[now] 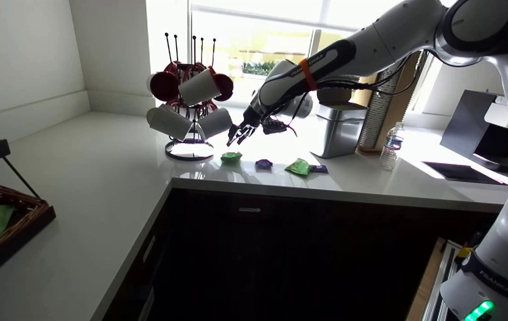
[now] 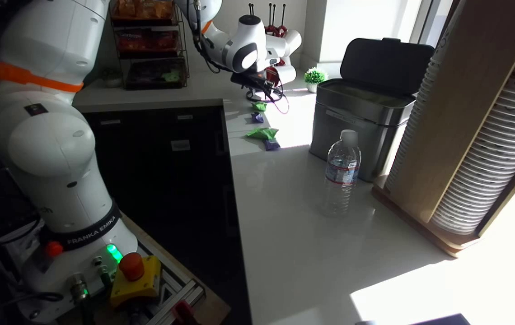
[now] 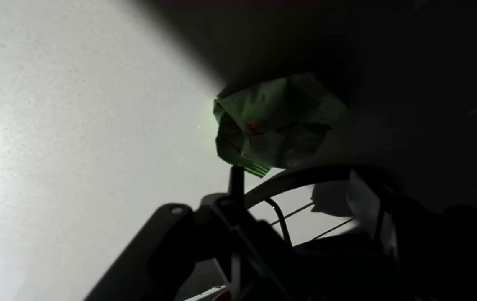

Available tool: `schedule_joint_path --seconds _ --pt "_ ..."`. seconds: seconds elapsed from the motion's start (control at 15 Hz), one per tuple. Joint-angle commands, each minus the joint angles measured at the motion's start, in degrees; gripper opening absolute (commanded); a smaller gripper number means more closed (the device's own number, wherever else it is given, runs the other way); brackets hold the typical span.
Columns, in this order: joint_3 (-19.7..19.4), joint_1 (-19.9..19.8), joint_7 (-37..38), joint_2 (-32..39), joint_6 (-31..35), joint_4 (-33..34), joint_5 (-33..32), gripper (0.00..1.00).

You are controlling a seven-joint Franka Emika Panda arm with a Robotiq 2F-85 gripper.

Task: Move one purple sachet to the left, one green sachet to the right and then one green sachet to the left

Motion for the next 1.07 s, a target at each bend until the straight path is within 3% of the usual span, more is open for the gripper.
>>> schedule_joint_path --seconds 0.0,0.07,0.6,1.0 --pt "-1.4 1.3 2.9 0.2 -1.3 1.4 -1.7 0.96" --pt "-3.3 2.8 5.4 -0.2 -1.6 1.3 -2.8 1.00" --pt "-14.8 12.3 25.0 -3.0 -6.3 0.4 -10.0 1.00" --pt "-14.1 12.5 30.2 -6.2 -14.8 -0.8 -9.9 1.00"
